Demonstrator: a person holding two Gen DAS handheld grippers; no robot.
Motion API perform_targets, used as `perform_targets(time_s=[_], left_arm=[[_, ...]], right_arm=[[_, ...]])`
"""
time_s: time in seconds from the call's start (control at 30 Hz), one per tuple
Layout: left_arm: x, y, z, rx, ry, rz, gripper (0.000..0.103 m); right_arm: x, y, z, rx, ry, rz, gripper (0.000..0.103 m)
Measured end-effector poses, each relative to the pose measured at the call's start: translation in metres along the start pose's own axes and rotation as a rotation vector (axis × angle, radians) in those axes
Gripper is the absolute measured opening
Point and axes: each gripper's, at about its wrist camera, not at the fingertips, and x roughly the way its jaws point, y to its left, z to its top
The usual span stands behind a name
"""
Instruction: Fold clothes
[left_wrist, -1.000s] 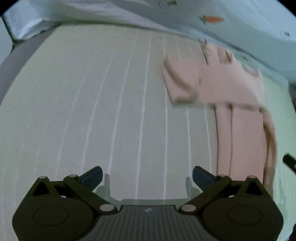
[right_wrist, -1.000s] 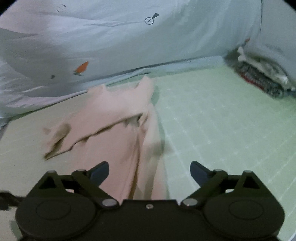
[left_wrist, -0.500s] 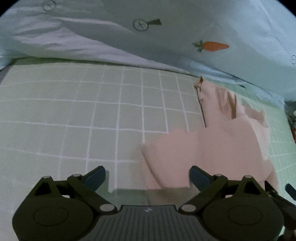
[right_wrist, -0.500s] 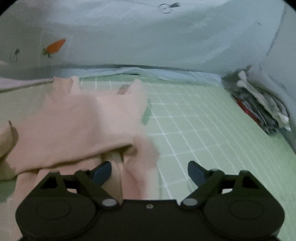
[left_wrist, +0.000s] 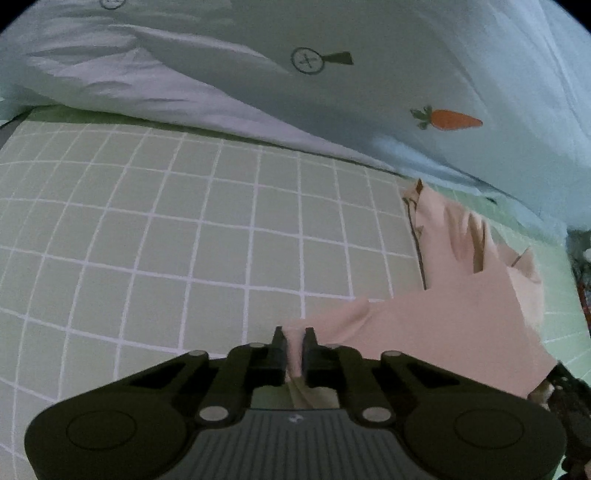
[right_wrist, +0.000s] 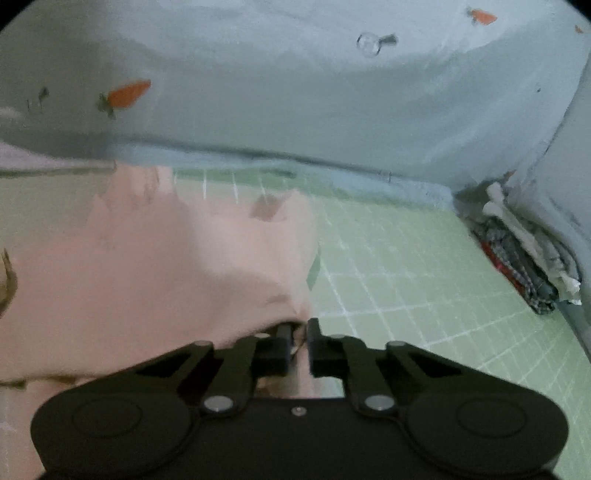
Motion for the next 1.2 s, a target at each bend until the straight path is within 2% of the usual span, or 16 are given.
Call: perform_targets(time_s=[0.07, 0.27, 0.37, 0.5, 0.53, 0.63, 0.67, 0.7, 0.73, 0.8, 0.93, 1.07, 1.13, 1.2], left_arm=[[-0.007, 0.004, 0.002, -0.021, -0.019, -0.012, 0.008], [-0.052, 0.01, 0.019, -0.052, -0.153, -0.038, 0.007], [-0.076, 0.017, 0.028, -0.071, -0.225, -0.035, 0.007], [-0.092, 0.029, 0.034, -0.082, -0.291, 0.004, 0.007], [-0.087, 0.033, 0.034, -0.073, -0.287, 0.021, 0.007], [-0.058, 0.046, 0.029, -0.087, -0.186, 0.087, 0.008], [-0.049, 0.052, 0.026, -0.111, -0.15, 0.095, 0.009], [-0.039, 0.058, 0.022, -0.137, -0.107, 0.1, 0.009], [-0.03, 0.064, 0.018, -0.16, -0.068, 0.106, 0.012], [-0.024, 0.069, 0.012, -0.176, -0.042, 0.117, 0.016], [-0.021, 0.072, 0.011, -0.171, -0.045, 0.104, 0.017], [-0.02, 0.076, 0.013, -0.17, -0.049, 0.1, 0.017], [-0.02, 0.077, 0.01, -0.168, -0.05, 0.103, 0.017], [-0.021, 0.075, 0.008, -0.163, -0.052, 0.106, 0.017]], right_arm=[[-0.012, -0.001, 0.006, 0.001, -0.04, -0.003, 0.006], [-0.038, -0.001, 0.024, 0.005, -0.105, 0.018, 0.005], [-0.049, 0.001, 0.031, 0.026, -0.136, 0.039, 0.005], [-0.058, 0.016, 0.034, 0.02, -0.162, 0.084, 0.005], [-0.057, 0.023, 0.033, 0.006, -0.163, 0.092, 0.005], [-0.036, 0.045, 0.022, -0.048, -0.061, 0.134, 0.009], [-0.029, 0.052, 0.019, -0.066, -0.027, 0.147, 0.012], [-0.023, 0.056, 0.016, -0.065, 0.01, 0.165, 0.023], [-0.021, 0.054, 0.014, -0.04, 0.033, 0.188, 0.034], [-0.02, 0.047, 0.013, 0.021, 0.051, 0.233, 0.046], [-0.019, 0.003, 0.023, 0.283, 0.012, 0.343, 0.063], [0.013, -0.043, 0.032, 0.569, 0.033, 0.409, 0.062], [0.038, -0.056, 0.038, 0.636, 0.062, 0.423, 0.056], [0.06, -0.06, 0.045, 0.673, 0.08, 0.463, 0.056]])
